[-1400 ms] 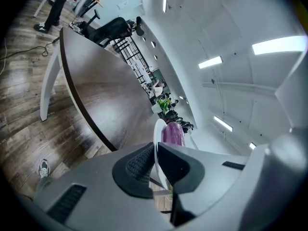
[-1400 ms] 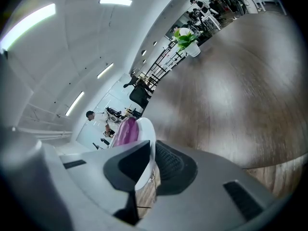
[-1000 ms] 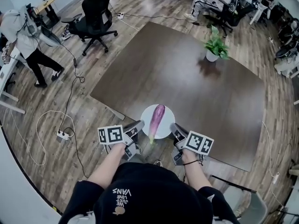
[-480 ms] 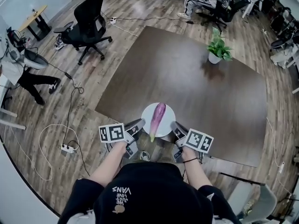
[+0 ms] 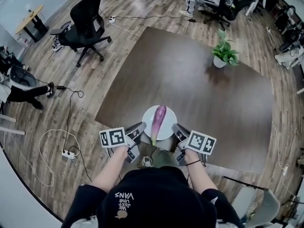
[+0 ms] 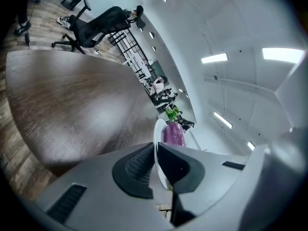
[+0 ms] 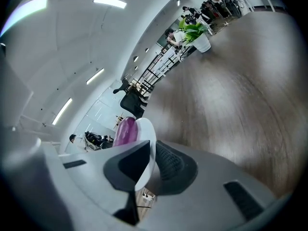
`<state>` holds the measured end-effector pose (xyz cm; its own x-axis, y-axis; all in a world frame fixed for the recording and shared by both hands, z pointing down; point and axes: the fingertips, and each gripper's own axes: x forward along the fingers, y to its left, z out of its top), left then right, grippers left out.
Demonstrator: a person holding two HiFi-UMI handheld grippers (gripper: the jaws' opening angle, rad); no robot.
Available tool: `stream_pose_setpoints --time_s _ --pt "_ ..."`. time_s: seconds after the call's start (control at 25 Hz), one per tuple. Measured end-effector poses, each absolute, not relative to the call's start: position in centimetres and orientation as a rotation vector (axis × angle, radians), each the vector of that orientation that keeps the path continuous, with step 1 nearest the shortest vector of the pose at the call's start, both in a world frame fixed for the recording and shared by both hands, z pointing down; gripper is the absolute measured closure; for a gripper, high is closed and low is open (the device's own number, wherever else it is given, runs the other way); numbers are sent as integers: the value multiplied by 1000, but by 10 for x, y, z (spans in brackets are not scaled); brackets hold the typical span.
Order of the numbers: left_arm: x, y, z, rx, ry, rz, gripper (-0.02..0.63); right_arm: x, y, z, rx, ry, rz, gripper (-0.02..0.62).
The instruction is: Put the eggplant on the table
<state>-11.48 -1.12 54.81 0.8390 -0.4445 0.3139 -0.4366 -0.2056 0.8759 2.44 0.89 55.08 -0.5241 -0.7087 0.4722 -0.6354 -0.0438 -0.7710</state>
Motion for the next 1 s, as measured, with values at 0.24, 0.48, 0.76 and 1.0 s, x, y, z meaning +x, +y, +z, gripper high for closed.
stream_pose_setpoints --time_s 0.24,0.48,0.76,1.0 --pt "-109 -47 549 1803 -714 -42 581 31 -35 551 -1467 2181 -1664 560" --pt "-100 -90 551 1792 -767 -72 580 41 -86 552 -1419 2252 -1670 560" --pt "-94 -129 554 1789 -808 -84 580 46 -130 554 -1381 2315 -1668 560" --pt "-95 -168 557 1794 -783 -58 580 45 -167 560 -1397 2287 -1678 560"
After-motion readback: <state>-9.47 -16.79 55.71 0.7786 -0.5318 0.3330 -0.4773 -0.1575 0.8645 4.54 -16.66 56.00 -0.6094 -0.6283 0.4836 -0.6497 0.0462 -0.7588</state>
